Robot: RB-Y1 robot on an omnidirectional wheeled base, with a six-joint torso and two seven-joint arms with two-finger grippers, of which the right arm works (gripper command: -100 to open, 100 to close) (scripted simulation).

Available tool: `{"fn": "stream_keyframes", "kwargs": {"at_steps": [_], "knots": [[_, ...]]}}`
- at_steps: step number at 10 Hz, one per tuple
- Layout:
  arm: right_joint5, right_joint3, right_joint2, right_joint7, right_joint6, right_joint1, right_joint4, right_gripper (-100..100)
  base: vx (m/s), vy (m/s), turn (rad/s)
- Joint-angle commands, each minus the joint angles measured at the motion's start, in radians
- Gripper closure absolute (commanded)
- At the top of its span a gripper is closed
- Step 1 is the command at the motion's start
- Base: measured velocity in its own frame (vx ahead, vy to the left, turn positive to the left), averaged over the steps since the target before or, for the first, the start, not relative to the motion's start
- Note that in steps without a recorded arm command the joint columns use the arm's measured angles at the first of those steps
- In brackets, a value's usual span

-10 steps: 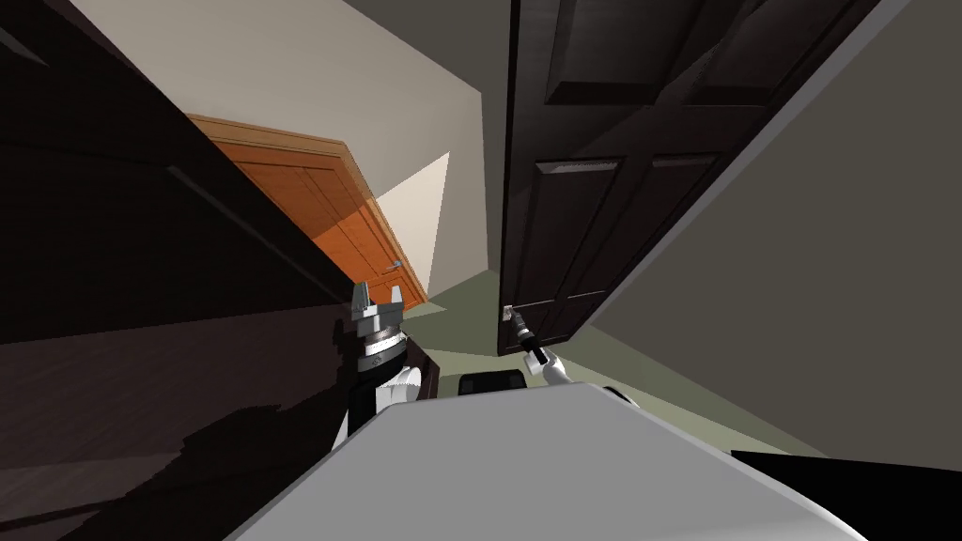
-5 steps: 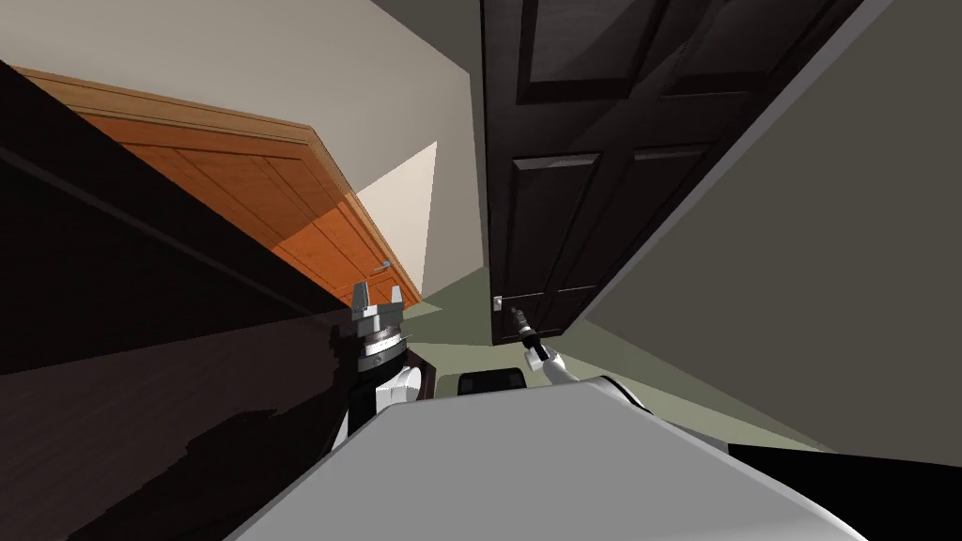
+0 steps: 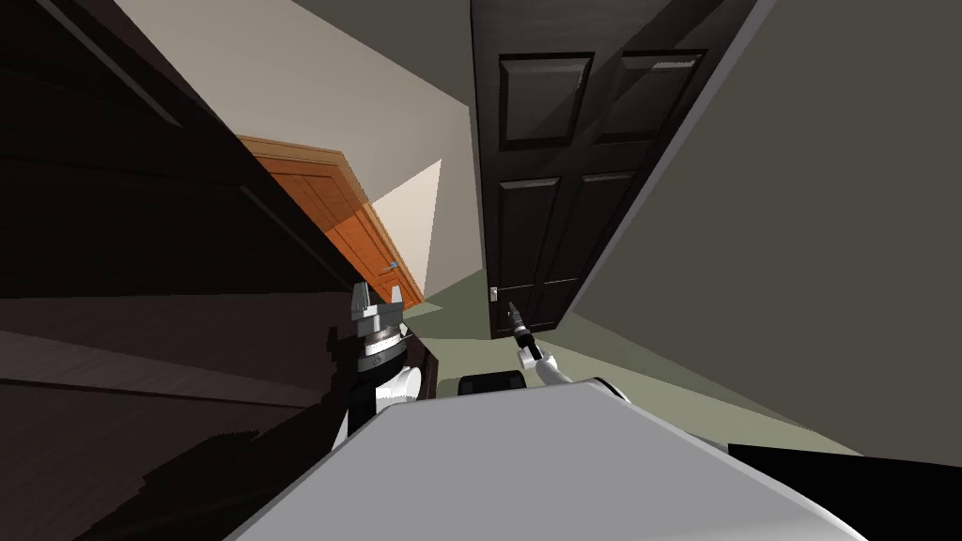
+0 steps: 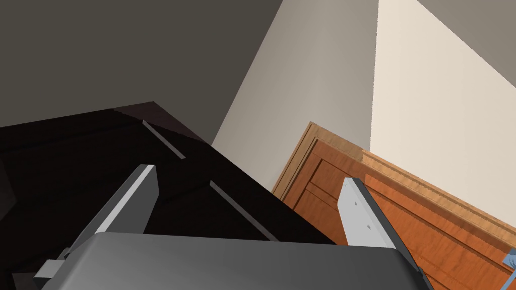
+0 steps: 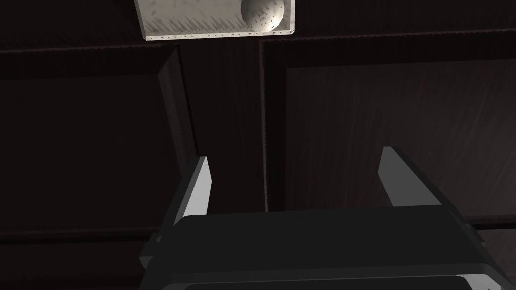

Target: Push the door open

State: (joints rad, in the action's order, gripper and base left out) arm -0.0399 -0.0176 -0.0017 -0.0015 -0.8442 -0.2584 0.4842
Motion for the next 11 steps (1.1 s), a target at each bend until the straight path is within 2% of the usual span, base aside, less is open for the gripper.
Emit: {"fn": "stream_keyframes", "kwargs": {"at_steps": [1, 2, 4, 5, 6, 7, 8, 11], "knots": [[0.017, -0.005, 0.032, 0.022, -0.006, -0.013, -0.018, -100, -0.081, 0.064, -0.013], [0.023, -0.006, 0.049, 0.030, -0.004, -0.014, -0.017, -100, -0.091, 0.115, -0.017], [0.023, -0.006, 0.049, 0.030, -0.004, -0.014, -0.017, -100, -0.051, 0.078, -0.003], [0.025, -0.008, 0.049, 0.032, -0.015, -0.023, -0.037, -100, -0.008, 0.025, -0.002], [0.025, -0.010, 0.025, 0.033, -0.012, -0.022, -0.034, -100, 0.073, -0.074, 0.009], [0.026, -0.010, 0.019, 0.034, -0.012, -0.022, -0.034, -100, 0.121, -0.133, 0.020], [0.027, -0.012, 0.001, 0.035, -0.012, -0.023, -0.035, -100, 0.141, -0.141, 0.024], [0.029, -0.016, -0.016, 0.039, -0.012, -0.024, -0.035, -100, 0.200, -0.022, 0.018]]}}
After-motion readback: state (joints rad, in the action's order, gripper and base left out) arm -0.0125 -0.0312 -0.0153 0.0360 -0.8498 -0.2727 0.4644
